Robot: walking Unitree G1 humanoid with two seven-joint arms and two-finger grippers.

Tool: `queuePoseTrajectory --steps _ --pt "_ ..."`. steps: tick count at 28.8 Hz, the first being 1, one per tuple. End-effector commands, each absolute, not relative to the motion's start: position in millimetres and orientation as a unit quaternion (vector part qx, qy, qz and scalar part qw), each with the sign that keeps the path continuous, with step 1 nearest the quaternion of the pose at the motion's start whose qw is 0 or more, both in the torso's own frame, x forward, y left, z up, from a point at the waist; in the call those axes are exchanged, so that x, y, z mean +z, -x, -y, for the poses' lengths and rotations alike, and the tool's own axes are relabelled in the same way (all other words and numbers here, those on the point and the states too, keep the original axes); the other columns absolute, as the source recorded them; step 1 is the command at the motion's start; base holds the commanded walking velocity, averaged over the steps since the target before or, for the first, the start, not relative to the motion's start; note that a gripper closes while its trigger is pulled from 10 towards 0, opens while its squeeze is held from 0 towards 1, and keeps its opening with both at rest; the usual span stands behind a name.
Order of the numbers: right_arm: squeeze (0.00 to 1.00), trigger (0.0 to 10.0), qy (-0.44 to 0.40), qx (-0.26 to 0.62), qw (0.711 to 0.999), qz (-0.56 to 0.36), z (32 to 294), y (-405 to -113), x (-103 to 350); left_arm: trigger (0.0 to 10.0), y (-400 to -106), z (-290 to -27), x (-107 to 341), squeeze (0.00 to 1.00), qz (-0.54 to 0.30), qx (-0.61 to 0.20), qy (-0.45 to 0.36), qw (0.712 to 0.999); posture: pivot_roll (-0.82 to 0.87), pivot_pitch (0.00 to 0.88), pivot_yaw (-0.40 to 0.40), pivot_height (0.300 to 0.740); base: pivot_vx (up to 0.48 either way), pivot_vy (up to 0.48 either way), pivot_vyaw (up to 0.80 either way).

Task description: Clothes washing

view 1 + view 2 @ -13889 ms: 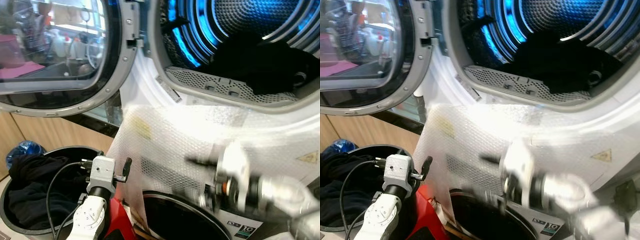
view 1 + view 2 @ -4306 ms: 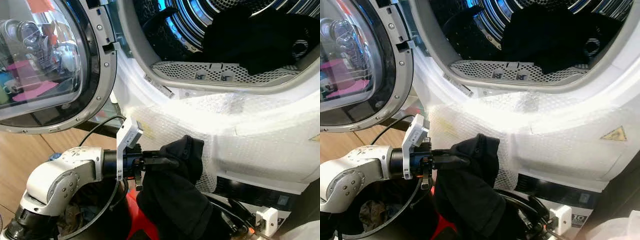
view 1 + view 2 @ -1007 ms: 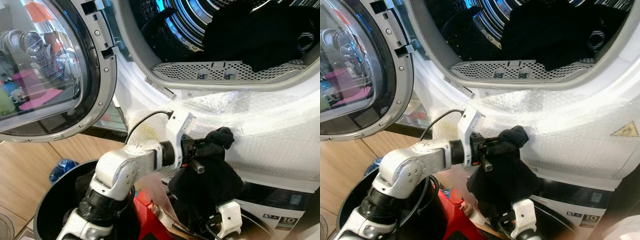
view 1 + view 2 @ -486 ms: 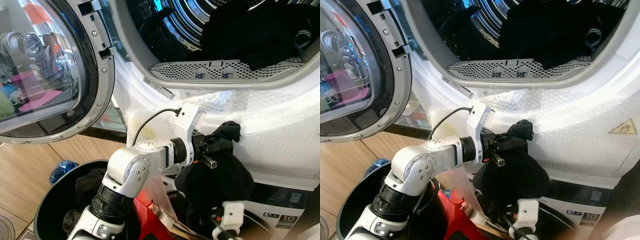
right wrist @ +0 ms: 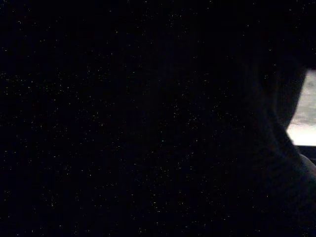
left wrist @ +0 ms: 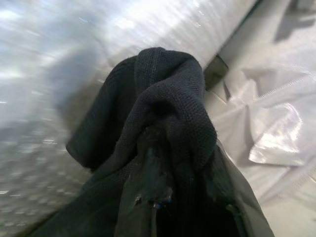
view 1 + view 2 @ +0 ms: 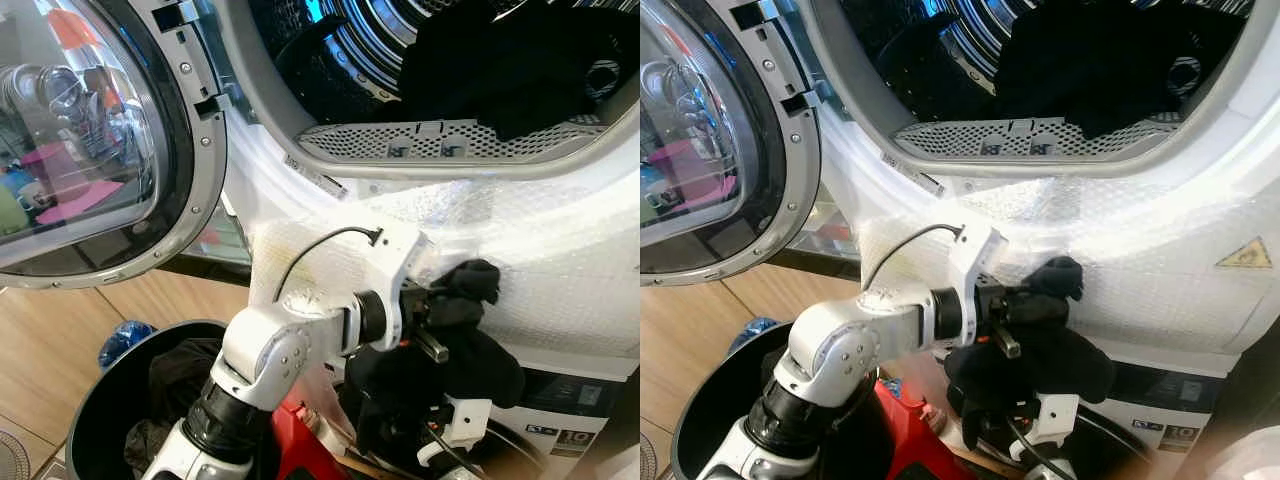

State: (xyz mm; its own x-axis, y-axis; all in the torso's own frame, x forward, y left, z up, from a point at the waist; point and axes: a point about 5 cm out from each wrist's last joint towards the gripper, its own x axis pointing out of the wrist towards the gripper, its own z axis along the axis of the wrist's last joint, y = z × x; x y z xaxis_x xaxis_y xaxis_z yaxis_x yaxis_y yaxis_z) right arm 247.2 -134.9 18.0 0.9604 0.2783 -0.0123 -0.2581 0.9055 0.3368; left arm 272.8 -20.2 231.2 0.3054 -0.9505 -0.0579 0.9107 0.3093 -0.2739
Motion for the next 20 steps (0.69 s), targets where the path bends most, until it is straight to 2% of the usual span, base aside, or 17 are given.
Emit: queuePoseTrajectory --steps 1,3,4,9,20 --pt "0.0 5.2 -0.177 0.16 0.97 -0.037 120 -249 18 0.0 -267 20 234 0.0 -0.1 -0.59 0.085 0.797 -0.08 0.0 0.283 0.74 0.0 0.0 0.0" --pt "0.0 5.2 -0.175 0.161 0.971 -0.038 120 -249 18 0.0 -266 21 234 0.0 -0.102 -0.593 0.084 0.795 -0.08 0.0 0.283 0.74 0.0 0.0 0.0" --pt "0.0 0.0 -0.17 0.159 0.972 -0.038 122 -248 18 0.0 -264 22 234 0.0 -0.102 -0.595 0.085 0.793 -0.08 0.0 0.285 0.74 0.0 0.0 0.0" --pt "0.0 0.0 -0.163 0.166 0.972 -0.035 124 -238 18 0.0 -261 23 233 0.0 -0.106 -0.598 0.085 0.79 -0.08 0.0 0.28 0.74 0.0 0.0 0.0" --pt "0.0 0.0 -0.171 0.135 0.976 -0.024 132 -241 28 0.0 -264 20 237 0.0 -0.103 -0.591 0.088 0.795 -0.08 0.0 0.278 0.74 0.0 0.0 0.0"
